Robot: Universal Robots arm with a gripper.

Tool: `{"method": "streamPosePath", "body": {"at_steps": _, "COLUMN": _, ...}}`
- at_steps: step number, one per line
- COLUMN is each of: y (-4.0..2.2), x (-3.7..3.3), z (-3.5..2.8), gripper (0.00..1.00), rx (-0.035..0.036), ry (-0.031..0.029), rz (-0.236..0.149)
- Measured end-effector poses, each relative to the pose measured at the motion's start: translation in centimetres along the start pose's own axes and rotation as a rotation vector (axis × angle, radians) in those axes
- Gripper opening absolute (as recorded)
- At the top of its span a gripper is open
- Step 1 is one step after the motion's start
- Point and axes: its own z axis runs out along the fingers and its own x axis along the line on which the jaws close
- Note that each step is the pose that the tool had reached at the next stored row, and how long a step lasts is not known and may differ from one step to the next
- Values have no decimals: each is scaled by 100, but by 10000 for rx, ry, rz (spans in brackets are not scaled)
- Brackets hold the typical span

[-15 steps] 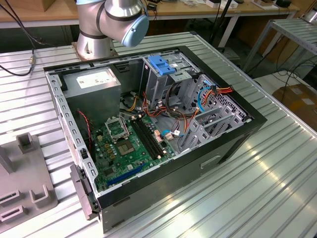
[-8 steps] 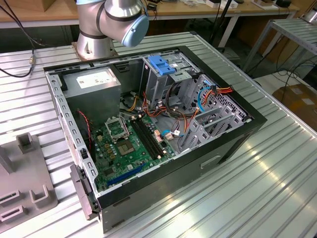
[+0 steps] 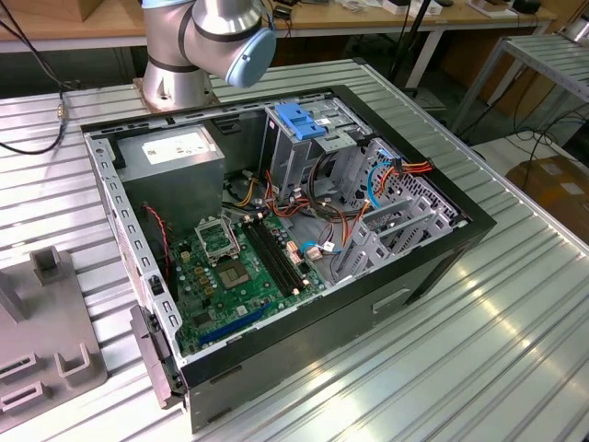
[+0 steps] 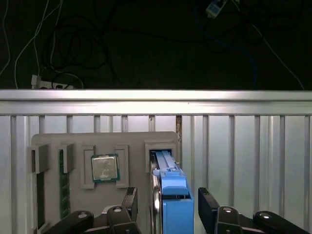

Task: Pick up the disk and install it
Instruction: 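Pick up the disk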

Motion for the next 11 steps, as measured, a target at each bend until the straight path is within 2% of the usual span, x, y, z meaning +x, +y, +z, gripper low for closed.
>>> {"method": "streamPosePath", "body": {"at_steps": 1, "y": 2, "x": 0, "z": 5, "gripper": 60, "rx": 0, "ry": 0, "rz": 1}}
{"method": "streamPosePath", "body": {"at_steps": 3, "y": 9, "x": 1, "z": 15, "gripper": 47, "rx": -1, "ry": 0, "rz": 0}}
{"method": "streamPosePath", "body": {"at_steps": 11, "y": 15, "x": -27, "z": 24, "gripper": 47, "rx": 1, "ry": -1, "rz": 0}}
